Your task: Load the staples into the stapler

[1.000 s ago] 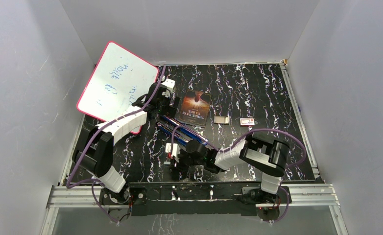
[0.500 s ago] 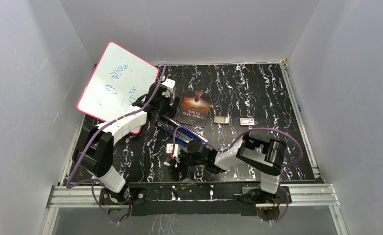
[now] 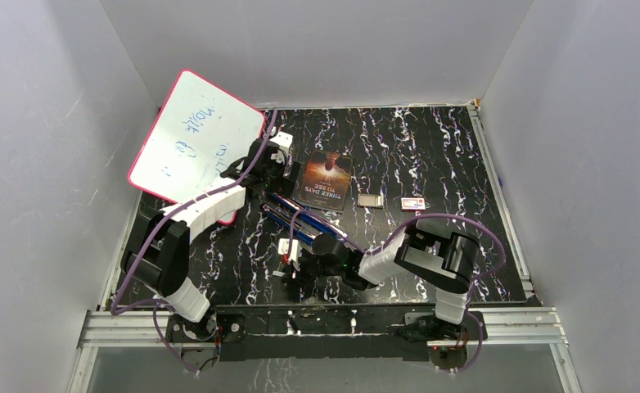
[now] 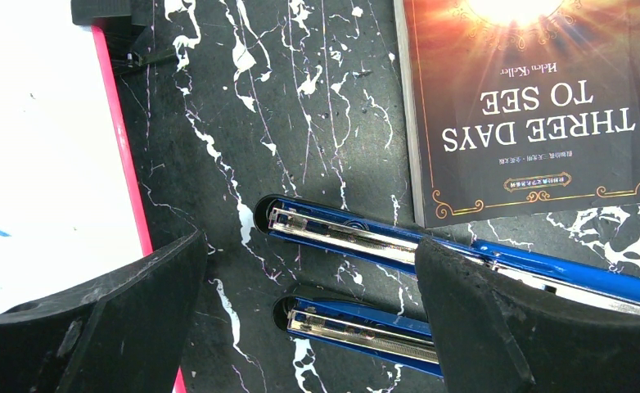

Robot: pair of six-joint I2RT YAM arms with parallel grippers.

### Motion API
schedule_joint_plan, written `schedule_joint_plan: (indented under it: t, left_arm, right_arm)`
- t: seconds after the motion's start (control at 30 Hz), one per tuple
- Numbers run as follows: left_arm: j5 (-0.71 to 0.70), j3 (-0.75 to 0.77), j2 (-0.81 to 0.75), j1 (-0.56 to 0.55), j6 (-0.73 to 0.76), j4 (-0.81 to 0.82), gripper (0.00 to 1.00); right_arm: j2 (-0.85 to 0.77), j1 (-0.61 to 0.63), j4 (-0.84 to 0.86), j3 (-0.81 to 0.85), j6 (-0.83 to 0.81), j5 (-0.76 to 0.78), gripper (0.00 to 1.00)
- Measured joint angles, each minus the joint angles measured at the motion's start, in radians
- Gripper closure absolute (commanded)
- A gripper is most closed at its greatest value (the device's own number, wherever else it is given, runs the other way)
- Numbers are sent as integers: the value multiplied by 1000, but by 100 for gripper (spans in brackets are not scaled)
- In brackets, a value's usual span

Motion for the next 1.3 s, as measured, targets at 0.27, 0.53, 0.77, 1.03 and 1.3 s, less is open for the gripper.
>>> schedule_joint_plan:
  t: [0.27,0.53,0.77,1.03,1.3]
  left_arm:
    - [0,0,-2,0,0,0,2]
    - [0,0,-5,0,1,0,2]
    - [0,0,-9,0,0,0,2]
    - [0,0,-10,0,1,0,2]
    - [0,0,-11,0,0,0,2]
  right_arm:
    - [5,0,9,0,6,0,65]
    - [14,-5,12,10,7,-1,64]
    - [20,-5,12,16,7,-2,73]
    - [21,-6,14,16,6,-6,95]
    - [-16,-7,-123,60,-12,-35,100]
